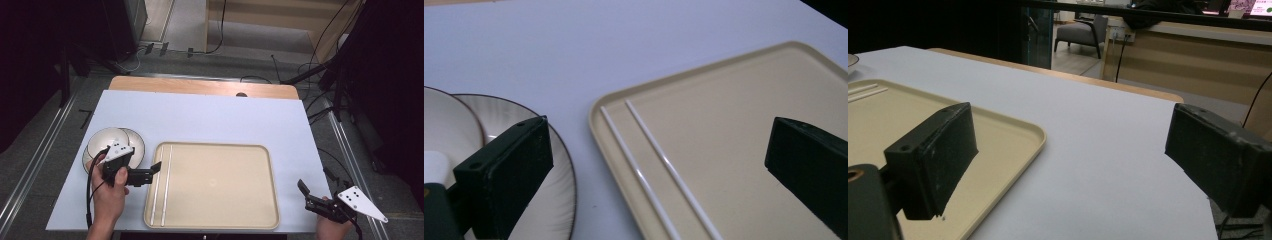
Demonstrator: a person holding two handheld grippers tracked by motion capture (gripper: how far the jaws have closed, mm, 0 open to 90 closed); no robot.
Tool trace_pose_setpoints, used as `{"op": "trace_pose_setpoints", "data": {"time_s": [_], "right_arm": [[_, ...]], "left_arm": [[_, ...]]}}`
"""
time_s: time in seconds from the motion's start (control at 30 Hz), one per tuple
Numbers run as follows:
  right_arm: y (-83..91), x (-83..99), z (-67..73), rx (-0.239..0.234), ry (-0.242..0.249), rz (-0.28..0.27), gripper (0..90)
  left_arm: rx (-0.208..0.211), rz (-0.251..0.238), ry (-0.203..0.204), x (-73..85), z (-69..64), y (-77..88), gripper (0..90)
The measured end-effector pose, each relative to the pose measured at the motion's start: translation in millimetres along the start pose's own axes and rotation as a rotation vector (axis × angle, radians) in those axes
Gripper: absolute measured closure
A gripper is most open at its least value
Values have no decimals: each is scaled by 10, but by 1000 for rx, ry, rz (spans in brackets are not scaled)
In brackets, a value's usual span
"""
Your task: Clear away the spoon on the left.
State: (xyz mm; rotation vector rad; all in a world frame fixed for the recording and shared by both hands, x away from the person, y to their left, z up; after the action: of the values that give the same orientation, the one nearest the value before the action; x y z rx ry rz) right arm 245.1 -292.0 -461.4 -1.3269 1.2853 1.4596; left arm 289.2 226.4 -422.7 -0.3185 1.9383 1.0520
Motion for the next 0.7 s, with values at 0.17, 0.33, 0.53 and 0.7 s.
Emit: {"op": "trace_pose_setpoints", "data": {"time_s": [0.17, 0.33, 0.53, 0.7], "right_arm": [[0, -3, 3, 0, 1, -1, 64], [-7, -10, 20, -5, 11, 1, 65], [-9, -2, 24, -15, 5, 9, 64], [-2, -7, 35, -14, 9, 8, 64]], "left_arm": [[-14, -20, 33, 12, 162, 117, 0], [-44, -34, 76, 41, 312, 223, 0], [-108, -57, 101, 70, 457, 377, 0], [-132, -54, 127, 109, 572, 500, 0]]}}
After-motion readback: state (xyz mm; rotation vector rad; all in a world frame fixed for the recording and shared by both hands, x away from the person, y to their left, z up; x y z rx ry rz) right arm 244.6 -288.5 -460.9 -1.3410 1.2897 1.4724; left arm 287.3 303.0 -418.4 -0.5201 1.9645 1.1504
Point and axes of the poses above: each handheld gripper's, and its own axes: y roughly backward along the jaws, x roughly out of its underside, z roughly to its left, the point moved 5 cm from there along -y, roughly forward along the jaws, and after that the axes turned 13 degrees about x, right-handed, at the moved point
